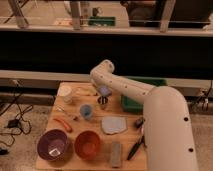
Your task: Place sponge in metal cup
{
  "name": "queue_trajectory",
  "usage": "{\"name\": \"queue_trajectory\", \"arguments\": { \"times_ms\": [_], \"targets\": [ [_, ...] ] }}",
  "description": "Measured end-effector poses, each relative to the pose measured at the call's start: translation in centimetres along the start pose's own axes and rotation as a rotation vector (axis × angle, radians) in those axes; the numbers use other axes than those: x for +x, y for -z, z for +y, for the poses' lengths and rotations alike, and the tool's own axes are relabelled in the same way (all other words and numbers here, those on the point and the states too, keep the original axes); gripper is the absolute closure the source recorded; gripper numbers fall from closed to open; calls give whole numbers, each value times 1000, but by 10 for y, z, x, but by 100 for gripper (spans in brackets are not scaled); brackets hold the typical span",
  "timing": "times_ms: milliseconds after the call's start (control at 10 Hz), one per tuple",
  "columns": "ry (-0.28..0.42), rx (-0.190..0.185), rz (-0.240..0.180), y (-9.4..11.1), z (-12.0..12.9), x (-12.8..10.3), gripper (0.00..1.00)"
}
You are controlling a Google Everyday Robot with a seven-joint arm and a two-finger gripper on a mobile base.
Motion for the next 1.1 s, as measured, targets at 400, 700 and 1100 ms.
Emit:
{"name": "queue_trajectory", "arguments": {
  "times_ms": [400, 700, 1100],
  "targets": [
    [-65, 34, 68, -15, -26, 21, 20],
    [-115, 0, 144, -19, -18, 28, 20],
    [-136, -47, 199, -22, -8, 28, 20]
  ]
}}
